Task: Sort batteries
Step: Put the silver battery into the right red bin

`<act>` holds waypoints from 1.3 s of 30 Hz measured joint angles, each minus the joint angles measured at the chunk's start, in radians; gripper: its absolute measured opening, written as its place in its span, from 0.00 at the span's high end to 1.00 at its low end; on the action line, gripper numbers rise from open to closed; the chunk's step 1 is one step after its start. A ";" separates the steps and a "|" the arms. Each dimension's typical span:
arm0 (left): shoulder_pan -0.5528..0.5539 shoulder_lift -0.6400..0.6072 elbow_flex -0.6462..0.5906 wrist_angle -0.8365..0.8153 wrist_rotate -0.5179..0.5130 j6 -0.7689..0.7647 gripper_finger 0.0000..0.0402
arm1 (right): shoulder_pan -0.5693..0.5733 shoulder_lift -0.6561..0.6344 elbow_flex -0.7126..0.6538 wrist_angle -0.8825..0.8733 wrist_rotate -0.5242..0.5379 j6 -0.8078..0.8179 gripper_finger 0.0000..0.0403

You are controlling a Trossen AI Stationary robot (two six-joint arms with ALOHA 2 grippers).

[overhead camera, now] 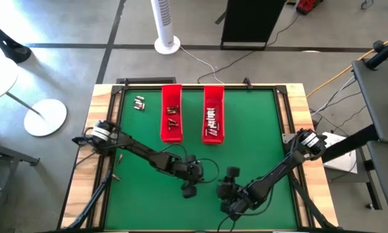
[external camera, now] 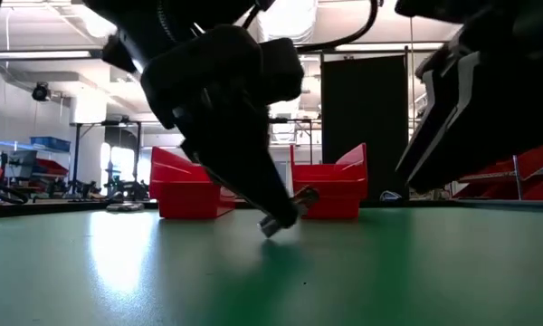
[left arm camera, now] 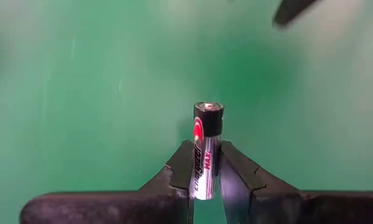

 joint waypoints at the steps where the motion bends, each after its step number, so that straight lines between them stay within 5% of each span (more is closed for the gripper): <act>1: 0.001 0.011 0.001 0.020 0.000 0.012 0.93 | -0.002 0.000 -0.016 0.042 0.000 -0.013 0.61; 7: 0.001 0.051 -0.001 0.111 -0.005 0.046 0.91 | -0.038 0.000 -0.120 0.312 0.000 -0.132 0.53; 21: 0.000 -0.043 -0.008 -0.008 -0.028 0.204 0.59 | -0.159 0.025 -0.225 0.657 -0.108 -0.287 0.51; 25: -0.026 -0.185 -0.017 -0.106 -0.174 0.257 0.59 | -0.185 0.075 -0.215 0.700 -0.172 -0.289 0.51; 33: -0.233 -0.596 -0.203 -0.017 -0.712 0.332 0.62 | -0.193 0.141 -0.214 0.744 -0.183 -0.287 0.59; 39: -0.362 -0.819 -0.518 0.405 -0.731 0.327 0.62 | -0.193 0.143 -0.215 0.736 -0.183 -0.300 0.73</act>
